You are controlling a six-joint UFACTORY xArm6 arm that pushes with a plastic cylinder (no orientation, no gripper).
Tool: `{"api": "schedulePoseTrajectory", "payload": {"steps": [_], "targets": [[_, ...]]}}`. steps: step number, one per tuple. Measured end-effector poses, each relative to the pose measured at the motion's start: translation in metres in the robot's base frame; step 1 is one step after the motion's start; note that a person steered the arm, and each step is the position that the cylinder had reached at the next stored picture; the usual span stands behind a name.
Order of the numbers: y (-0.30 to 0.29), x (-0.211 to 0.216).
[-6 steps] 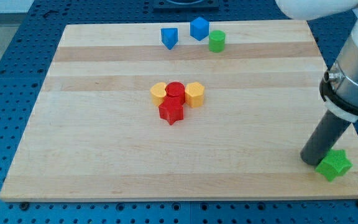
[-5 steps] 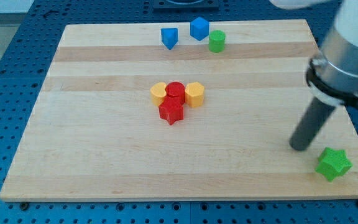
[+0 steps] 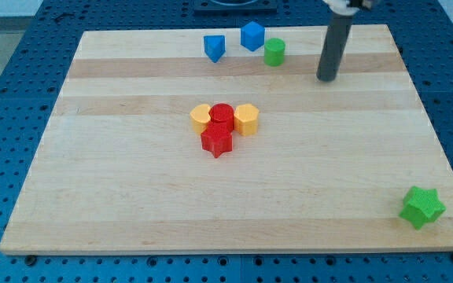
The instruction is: Slide the green circle down a bit
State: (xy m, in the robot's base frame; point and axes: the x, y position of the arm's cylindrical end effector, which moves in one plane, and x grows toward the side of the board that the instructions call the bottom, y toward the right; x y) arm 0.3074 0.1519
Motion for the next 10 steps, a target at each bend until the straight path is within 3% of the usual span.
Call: {"api": "schedulePoseTrajectory", "payload": {"steps": [1,2,3,7,10], "targets": [[-0.004,-0.034],[-0.011,-0.101],[-0.021,-0.116],[-0.084,-0.110],[-0.101,-0.001]]}}
